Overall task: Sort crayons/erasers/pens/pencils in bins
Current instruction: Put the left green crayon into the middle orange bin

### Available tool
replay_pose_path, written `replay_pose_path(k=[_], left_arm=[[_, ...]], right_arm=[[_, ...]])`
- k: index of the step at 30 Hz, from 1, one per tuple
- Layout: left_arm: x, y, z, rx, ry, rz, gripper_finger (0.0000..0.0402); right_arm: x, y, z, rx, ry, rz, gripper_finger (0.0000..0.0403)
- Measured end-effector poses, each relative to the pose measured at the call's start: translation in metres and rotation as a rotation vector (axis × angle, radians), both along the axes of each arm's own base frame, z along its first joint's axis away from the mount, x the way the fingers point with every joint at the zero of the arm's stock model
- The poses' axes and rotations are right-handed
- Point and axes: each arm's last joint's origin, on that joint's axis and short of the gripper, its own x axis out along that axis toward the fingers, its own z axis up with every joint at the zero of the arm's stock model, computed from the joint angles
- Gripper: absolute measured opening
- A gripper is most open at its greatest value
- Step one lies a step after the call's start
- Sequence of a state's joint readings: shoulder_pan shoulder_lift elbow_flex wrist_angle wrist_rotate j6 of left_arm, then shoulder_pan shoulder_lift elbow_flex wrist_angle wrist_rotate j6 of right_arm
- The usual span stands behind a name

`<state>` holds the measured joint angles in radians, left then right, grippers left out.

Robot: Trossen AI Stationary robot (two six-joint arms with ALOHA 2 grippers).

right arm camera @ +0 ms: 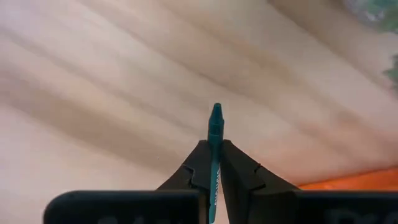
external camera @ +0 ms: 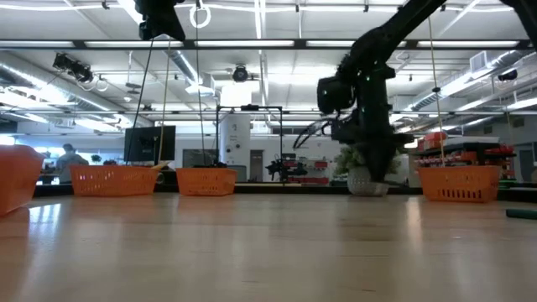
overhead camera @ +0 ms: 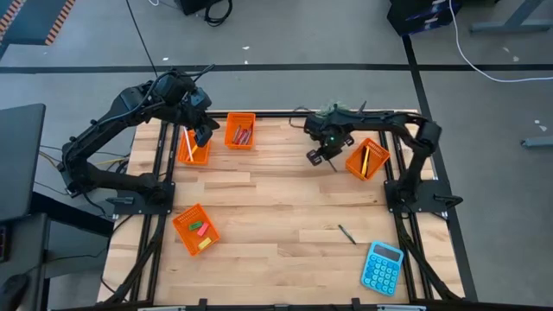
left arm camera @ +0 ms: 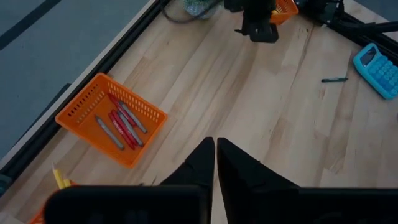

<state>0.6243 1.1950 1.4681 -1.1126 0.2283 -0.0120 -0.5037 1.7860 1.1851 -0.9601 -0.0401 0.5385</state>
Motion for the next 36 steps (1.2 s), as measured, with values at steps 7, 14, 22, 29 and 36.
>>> replay_pose_path(k=[7,14,22,29,36], left_arm=[[0.001,0.001,0.001,0.01,-0.014,0.001,0.0036],[-0.001,0.008,0.003,0.047,-0.027,0.053,0.0029],[-0.01,0.019,0.003,0.049,-0.026,0.117,0.0036],[-0.011,0.02,0.003,0.047,-0.027,0.125,0.0039],[-0.011,0.02,0.003,0.04,-0.022,0.128,0.0032]], right_arm=[[0.016,0.012,0.05,-0.03,-0.406,-0.162,0.0026],[0.055,0.008,0.09,-0.136,-0.936,-0.468,0.0026],[0.116,-0.003,0.079,-0.211,-1.055,-0.528,0.0026],[0.169,-0.022,0.081,-0.248,-1.076,-0.462,0.0029],[0.198,-0.051,0.07,-0.281,-0.98,-0.417,0.003]])
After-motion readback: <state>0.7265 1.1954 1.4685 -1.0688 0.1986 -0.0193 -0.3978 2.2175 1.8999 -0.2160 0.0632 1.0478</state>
